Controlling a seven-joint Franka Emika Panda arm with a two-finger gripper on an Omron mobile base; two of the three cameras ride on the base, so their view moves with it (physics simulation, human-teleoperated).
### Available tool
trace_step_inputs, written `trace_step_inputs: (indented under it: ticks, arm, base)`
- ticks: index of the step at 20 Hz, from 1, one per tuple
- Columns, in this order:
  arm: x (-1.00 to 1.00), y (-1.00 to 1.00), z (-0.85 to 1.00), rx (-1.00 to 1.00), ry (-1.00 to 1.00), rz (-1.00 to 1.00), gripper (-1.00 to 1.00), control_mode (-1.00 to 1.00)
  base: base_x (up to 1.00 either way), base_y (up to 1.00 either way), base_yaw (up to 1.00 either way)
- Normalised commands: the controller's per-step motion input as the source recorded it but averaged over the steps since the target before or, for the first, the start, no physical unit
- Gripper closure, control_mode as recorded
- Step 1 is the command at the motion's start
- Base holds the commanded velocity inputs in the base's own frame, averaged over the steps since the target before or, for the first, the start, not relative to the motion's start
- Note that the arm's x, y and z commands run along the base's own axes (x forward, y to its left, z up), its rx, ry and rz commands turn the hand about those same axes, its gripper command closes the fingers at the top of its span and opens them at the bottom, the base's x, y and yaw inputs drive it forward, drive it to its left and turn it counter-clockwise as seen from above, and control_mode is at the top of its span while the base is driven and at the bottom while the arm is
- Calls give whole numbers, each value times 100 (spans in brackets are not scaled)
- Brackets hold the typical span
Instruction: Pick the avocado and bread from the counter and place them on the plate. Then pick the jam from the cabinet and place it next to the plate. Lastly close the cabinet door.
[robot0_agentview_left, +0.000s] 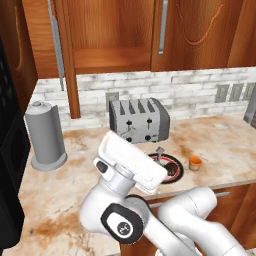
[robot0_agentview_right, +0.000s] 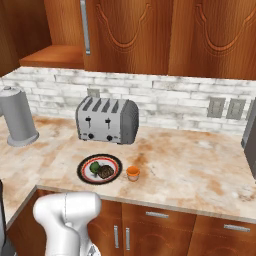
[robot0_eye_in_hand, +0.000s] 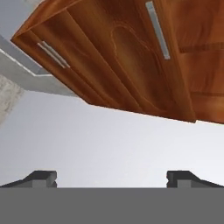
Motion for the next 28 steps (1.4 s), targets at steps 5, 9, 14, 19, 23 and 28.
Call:
trace_step_inputs:
  ticks: [5, 9, 14, 19, 23, 28]
  arm:
    - [11, 55, 0, -11, -26, 20, -100, -100]
    - [11, 61, 1, -7, -17, 16, -100, -100]
    - [22, 58, 11, -4, -14, 16, -100, -100]
    - [46, 44, 6, -1, -7, 15, -100, -100]
    - [73, 38, 1, 0, 0, 13, -100, -100]
    - [64, 71, 0, -5, 0, 12, -100, -100]
  base:
    - [0, 0, 0]
    - [0, 0, 0]
    - [0, 0, 0]
    - [0, 0, 0]
    - [0, 0, 0]
    - [0, 0, 0]
